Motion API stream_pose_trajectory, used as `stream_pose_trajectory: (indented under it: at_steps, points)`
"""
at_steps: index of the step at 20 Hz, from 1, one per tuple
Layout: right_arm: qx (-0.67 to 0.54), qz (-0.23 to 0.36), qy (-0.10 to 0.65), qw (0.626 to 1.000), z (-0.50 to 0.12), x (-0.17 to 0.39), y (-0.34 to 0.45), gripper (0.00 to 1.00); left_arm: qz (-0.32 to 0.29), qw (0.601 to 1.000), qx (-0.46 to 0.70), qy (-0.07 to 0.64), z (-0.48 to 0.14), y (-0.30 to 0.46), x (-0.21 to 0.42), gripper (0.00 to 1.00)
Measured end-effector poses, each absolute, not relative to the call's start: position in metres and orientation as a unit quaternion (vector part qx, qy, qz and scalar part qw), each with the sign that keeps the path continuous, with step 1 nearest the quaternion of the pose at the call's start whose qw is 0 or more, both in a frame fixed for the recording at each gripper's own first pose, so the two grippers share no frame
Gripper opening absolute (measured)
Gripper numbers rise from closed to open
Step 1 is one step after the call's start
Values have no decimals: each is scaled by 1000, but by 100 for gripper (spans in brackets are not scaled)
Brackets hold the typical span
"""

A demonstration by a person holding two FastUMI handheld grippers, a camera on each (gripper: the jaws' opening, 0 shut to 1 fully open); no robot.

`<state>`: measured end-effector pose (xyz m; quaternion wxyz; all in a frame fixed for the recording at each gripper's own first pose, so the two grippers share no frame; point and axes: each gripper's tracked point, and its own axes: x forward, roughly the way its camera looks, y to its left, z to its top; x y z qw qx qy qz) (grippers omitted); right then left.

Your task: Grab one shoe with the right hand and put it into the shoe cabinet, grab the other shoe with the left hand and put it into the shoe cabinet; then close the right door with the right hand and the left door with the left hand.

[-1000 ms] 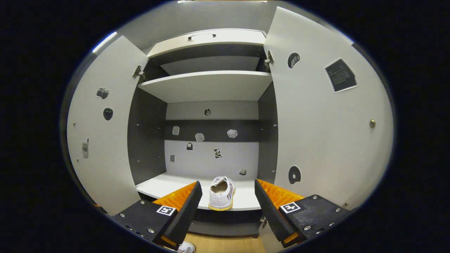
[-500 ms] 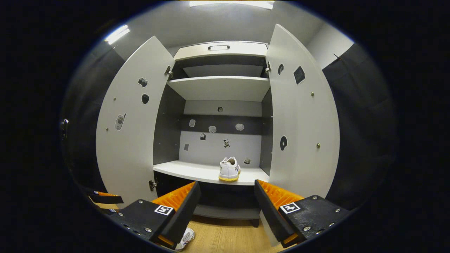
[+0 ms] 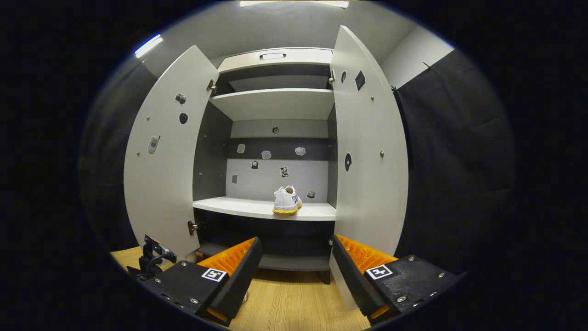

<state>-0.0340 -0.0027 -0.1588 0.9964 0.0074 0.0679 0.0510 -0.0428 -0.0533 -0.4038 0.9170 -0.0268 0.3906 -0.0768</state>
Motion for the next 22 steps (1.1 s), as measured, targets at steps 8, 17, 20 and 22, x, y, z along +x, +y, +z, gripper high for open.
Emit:
stream_pose_trajectory:
  at_steps: [8,17,20,22]
  points:
    - [4,43,86,995,-168,-38,-14,94,-68,918,-26,391,-437,-47,10,100]
    - [-12,62,100,993,-178,-35,-1,94,-84,927,-41,362,-434,-58,27,62]
    - [-11,70,106,992,-182,-34,5,94,-59,940,-14,336,-425,-43,32,25]
    - [-9,76,107,991,-182,-35,9,94,-57,936,-42,345,-425,-45,29,10]
